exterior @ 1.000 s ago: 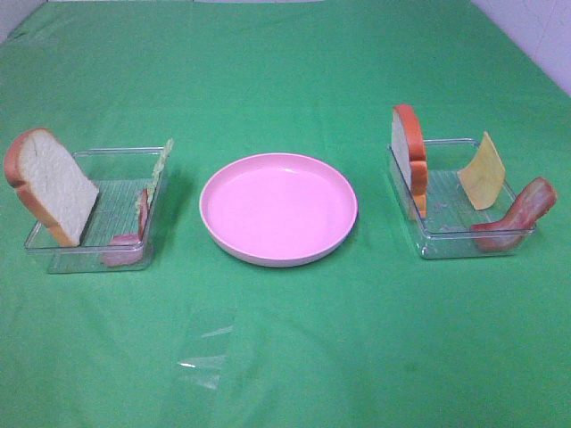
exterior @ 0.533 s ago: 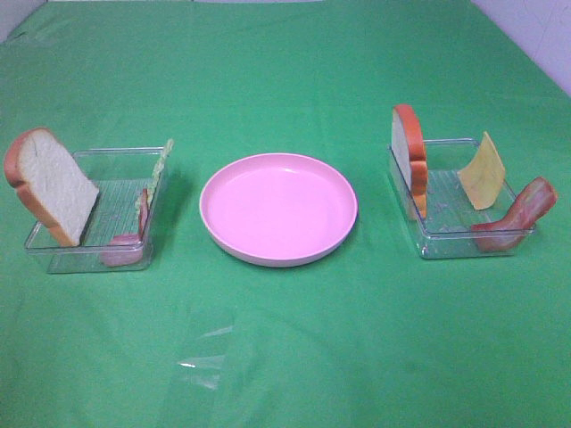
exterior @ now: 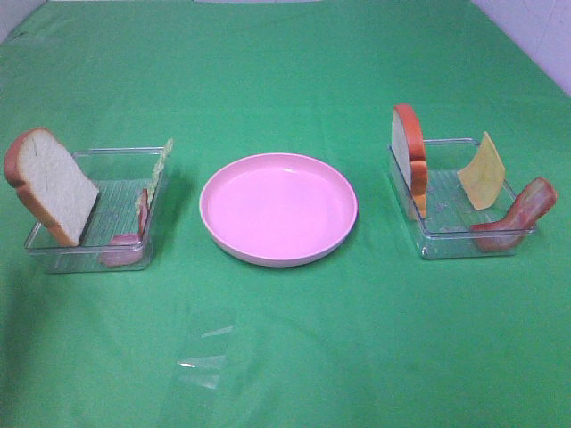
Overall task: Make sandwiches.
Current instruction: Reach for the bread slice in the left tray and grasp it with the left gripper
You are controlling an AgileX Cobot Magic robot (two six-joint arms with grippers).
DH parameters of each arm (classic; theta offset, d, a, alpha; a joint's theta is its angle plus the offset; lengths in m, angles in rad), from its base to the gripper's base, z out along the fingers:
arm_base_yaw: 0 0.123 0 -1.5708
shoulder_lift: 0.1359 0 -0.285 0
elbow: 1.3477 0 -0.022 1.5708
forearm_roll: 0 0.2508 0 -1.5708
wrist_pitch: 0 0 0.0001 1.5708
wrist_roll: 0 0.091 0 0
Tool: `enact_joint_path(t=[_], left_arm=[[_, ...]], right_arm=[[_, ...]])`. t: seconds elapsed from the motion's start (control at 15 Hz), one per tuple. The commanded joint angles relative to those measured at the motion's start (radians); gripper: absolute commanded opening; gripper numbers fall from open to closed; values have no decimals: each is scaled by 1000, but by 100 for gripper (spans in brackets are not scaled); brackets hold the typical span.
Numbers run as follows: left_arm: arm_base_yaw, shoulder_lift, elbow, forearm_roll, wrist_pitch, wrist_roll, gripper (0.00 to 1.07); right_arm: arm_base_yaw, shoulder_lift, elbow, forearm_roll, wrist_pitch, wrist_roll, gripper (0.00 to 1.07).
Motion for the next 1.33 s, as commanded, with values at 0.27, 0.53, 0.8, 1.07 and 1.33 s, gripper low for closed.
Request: enact_joint_path(t=[0.27,0.53,0.8,1.07,1.33], left_arm=[[1,403,-283,-163,6,132,101],[1,544,-397,-230,57,173,101],[1,660,-411,-235,45,173,101],[1,749,-411,-259,6,187,101],[1,800,-411,-395,-54,290,101]], right_arm=[[0,-26,4,0,-4,-13,89],[0,-26,4,0,-4,-13,89],[0,-26,4,0,-4,-13,89],[0,-26,4,0,-4,-13,89],[0,-26,4,0,-4,-13,89]])
